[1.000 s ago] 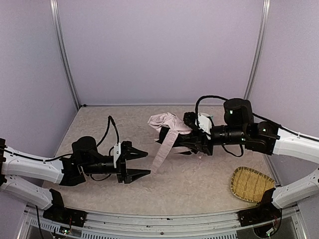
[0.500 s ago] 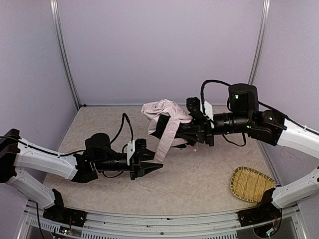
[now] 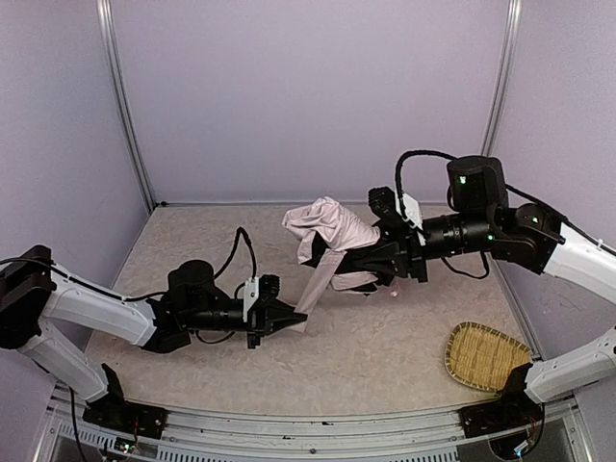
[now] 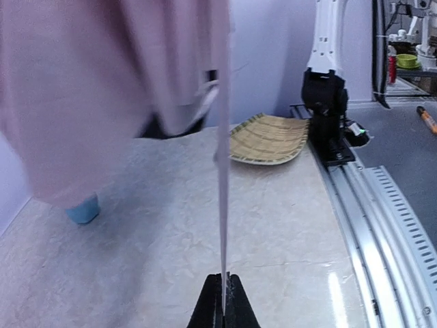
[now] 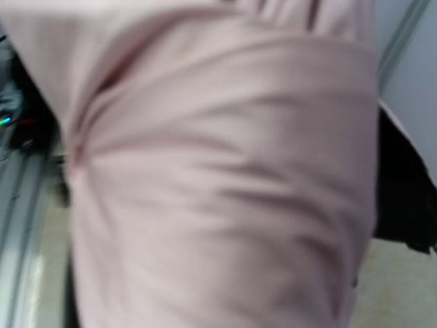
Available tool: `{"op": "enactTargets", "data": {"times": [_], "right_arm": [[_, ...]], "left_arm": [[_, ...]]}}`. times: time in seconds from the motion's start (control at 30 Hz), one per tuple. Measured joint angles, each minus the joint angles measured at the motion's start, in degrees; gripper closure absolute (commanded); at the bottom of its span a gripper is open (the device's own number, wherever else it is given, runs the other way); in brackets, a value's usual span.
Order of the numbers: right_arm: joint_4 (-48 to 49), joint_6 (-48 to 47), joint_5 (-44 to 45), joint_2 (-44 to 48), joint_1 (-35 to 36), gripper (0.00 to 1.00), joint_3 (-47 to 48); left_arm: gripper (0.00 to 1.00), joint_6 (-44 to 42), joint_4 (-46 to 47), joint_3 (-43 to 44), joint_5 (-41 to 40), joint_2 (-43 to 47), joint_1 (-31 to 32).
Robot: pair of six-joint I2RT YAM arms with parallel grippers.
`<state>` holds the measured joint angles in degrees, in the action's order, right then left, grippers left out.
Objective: Put away the umbrella
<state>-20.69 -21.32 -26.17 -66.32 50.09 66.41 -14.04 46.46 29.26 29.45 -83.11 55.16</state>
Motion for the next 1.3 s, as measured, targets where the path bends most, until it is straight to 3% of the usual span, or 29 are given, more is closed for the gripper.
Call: {"op": "enactTargets", "data": {"times": [0.27, 0.6, 0.77, 0.93, 1.2, 1.23, 1.3], "right_arm": [[-9.29, 1.49, -8.94, -1.36, 0.63, 1.00, 1.22], [-2.27, 5.55, -7.67, -7.32, 9.05, 1.00, -6.23], [4.63, 9.16, -6.97, -14.86, 11.30, 1.00, -12.59], [16.50, 15.80, -6.86, -20.59, 11.80, 1.00, -20.46], [24.44, 24.59, -6.54, -34.82, 12.26, 1.00, -20.28], [24.59, 25.57, -7.02, -35.58, 12.17, 1.00, -19.89], [24.85, 27.56, -7.54, -36.24, 11.91, 1.00, -19.43]], "left_arm": [[1.00, -6.38, -0.50, 9.97, 2.32, -9.55, -7.45], [1.00, -16.26, -11.47, 29.75, 16.72, -22.95, -8.85], [1.00, -20.85, -21.75, 33.18, 20.85, -24.11, -9.01], [1.00, -24.59, -30.36, 32.26, 19.23, -24.46, -9.18], [1.00, -26.08, -32.85, 27.65, 9.35, -27.56, -9.20], [0.99, -25.94, -32.92, 27.45, 7.61, -28.33, -9.20], [0.86, -25.49, -32.92, 27.45, 4.22, -29.49, -9.25]]}}
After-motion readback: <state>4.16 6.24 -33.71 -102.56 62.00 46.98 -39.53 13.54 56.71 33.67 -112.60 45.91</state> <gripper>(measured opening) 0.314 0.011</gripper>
